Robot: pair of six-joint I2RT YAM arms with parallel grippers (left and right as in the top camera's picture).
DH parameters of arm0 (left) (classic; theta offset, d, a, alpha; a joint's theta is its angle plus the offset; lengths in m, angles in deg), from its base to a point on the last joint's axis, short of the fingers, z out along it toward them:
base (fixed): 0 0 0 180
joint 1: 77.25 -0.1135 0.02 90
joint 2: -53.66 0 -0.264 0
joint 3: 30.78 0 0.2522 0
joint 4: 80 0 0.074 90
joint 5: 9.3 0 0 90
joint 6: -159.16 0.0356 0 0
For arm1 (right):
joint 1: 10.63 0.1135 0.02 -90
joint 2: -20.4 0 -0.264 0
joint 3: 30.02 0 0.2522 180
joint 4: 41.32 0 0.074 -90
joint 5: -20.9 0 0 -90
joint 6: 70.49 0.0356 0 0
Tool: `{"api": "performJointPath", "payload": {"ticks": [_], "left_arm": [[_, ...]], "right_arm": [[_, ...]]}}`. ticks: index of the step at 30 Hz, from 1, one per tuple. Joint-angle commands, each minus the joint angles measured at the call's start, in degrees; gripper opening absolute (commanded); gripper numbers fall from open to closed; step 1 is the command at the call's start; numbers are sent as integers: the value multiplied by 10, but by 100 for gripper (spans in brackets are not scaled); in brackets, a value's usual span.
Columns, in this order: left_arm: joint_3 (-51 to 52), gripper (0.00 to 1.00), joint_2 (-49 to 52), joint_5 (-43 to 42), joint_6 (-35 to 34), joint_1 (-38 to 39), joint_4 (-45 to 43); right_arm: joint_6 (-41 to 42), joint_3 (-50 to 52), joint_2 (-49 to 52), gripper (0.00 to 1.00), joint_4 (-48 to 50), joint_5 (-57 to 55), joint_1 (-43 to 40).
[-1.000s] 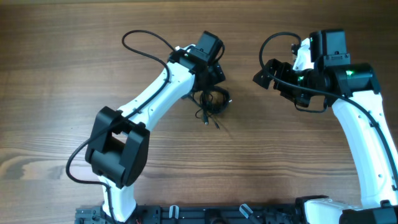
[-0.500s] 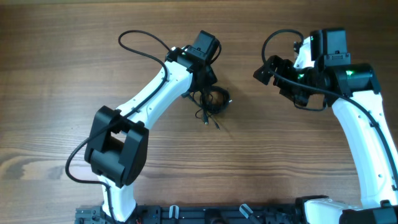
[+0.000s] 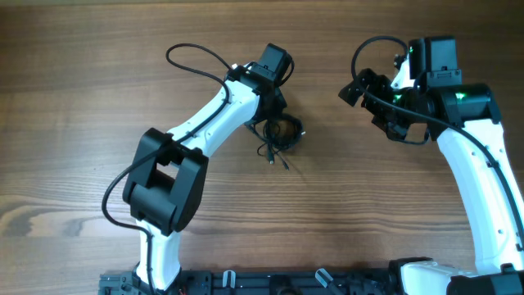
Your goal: Untangle cables
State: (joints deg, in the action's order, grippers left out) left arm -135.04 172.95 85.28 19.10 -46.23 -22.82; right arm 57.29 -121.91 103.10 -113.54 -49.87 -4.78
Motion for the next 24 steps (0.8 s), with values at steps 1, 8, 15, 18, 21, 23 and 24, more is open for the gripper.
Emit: {"api": "performJointPath", "payload": {"ticks": [1, 8, 15, 18, 21, 23, 24], "left_arm": [[-4, 32, 35, -16, 2, 1, 5], [-4, 29, 40, -22, 2, 2, 0], [-4, 29, 40, -95, 21, 3, 0], [-4, 31, 40, -112, 52, 3, 6], [-4, 31, 40, -108, 64, 3, 14], [-4, 29, 40, -105, 64, 3, 14], [-4, 26, 40, -102, 64, 3, 14]], "right_arm": [[13, 3, 5, 100, -1, -1, 0], [12, 3, 12, 99, 8, -1, 1], [12, 3, 25, 100, 3, -1, 2], [12, 3, 26, 100, 3, 1, 2], [12, 3, 26, 100, 2, 1, 2], [11, 3, 26, 100, 1, 1, 4], [12, 3, 26, 100, 0, 1, 5]]}}
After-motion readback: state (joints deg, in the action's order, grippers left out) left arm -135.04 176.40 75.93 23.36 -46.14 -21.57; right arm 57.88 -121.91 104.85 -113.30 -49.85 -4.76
